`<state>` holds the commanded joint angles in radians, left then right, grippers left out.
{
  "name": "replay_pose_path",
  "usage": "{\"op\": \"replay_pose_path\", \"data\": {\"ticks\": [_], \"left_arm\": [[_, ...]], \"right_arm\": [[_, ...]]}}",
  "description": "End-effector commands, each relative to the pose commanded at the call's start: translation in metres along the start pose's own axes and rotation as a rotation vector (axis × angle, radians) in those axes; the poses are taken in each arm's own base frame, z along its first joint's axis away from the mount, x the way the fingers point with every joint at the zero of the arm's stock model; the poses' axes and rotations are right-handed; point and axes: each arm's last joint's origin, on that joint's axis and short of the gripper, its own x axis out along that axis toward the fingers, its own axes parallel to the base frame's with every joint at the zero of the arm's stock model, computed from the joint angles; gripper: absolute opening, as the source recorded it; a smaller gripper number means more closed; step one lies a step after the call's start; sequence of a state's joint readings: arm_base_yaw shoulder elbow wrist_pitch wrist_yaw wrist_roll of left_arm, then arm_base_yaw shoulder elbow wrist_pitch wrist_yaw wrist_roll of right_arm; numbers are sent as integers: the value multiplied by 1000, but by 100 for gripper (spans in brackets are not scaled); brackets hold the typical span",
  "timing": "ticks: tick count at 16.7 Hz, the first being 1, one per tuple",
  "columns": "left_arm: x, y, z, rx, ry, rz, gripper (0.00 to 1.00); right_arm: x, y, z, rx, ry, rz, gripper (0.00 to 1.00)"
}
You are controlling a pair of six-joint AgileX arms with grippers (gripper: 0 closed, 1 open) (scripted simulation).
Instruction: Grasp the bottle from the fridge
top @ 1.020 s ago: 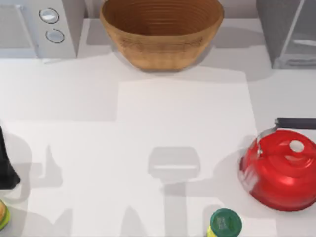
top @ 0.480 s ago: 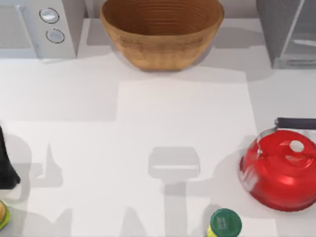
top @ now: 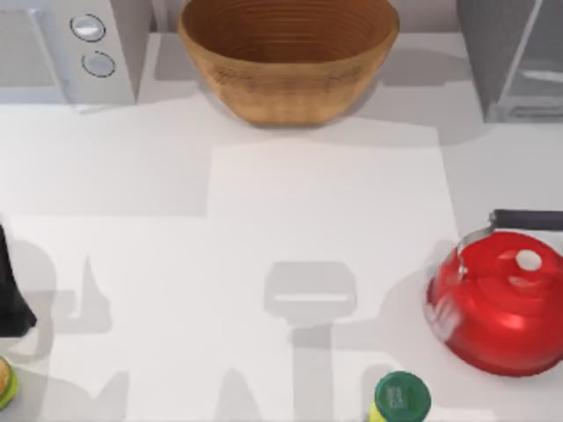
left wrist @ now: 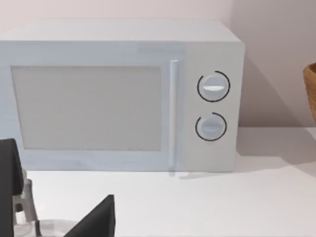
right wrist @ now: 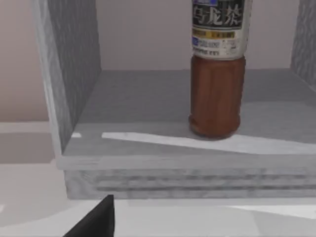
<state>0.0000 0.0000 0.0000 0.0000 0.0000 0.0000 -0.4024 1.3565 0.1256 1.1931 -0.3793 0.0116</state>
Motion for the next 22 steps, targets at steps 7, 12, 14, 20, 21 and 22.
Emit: {"op": "replay_pose_path", "data": {"ticks": [7,12,14,20,21,22], "left_arm": [[0,0,0,0,0,0,100],[0,0,0,0,0,0,100],[0,0,0,0,0,0,100],[0,0,0,0,0,0,100],[0,0,0,0,0,0,100],[0,0,0,0,0,0,100]], "right_arm": [[13,-30,-28,-8,-34,10,100],[14,-33,-31,-12,-41,11,100],[14,-32,-32,-10,-37,14,100],[57,-40,-33,-7,-18,13,100],[73,-43,-32,-8,-20,12,100],[92,-45,-30,-11,-24,11,100]]}}
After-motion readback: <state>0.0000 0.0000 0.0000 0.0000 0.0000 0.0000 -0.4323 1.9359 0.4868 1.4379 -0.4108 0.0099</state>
